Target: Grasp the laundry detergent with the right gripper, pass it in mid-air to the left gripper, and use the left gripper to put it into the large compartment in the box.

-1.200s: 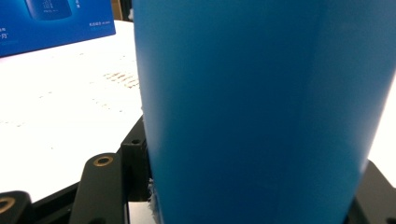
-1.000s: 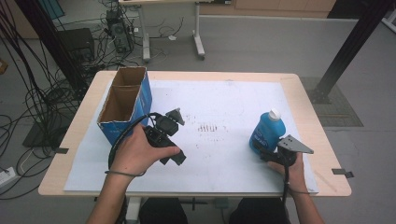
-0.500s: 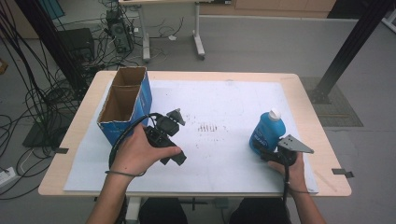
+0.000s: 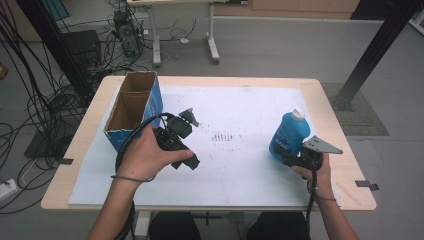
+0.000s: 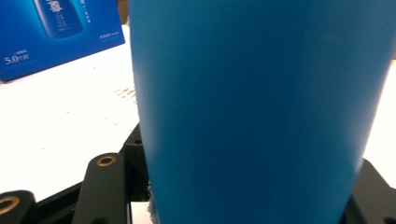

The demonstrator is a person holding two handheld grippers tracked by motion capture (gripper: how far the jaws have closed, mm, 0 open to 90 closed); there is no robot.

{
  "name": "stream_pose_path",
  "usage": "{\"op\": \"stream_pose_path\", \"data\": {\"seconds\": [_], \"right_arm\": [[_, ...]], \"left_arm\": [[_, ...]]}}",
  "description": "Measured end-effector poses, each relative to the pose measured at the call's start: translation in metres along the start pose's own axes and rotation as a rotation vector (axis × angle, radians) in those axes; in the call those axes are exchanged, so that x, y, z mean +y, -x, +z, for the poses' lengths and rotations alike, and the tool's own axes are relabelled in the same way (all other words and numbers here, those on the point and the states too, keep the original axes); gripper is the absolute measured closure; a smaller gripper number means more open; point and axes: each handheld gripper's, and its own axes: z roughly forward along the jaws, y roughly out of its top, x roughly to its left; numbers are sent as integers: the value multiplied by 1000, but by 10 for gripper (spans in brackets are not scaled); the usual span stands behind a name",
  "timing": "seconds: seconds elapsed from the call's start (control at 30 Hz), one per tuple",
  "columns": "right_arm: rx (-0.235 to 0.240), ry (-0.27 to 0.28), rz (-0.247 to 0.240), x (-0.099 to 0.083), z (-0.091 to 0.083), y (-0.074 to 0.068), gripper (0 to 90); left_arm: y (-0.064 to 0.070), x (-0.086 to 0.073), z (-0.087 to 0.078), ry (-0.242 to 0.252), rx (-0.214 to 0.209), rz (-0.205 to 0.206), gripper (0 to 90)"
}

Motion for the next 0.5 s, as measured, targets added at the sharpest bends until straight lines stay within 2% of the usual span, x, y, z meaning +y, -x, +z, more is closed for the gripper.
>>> {"op": "stream_pose_path", "data": {"seconds": [0.13, 0.37, 0.5], "right_arm": [[25, -35, -6, 14, -4, 0, 411], [92, -45, -27, 36, -10, -1, 411], [147, -39, -28, 49, -13, -3, 412]], "left_arm": [[2, 4, -5, 7, 3, 24, 83], [3, 9, -21, 16, 11, 74, 83], [4, 11, -30, 15, 19, 102, 83]]}}
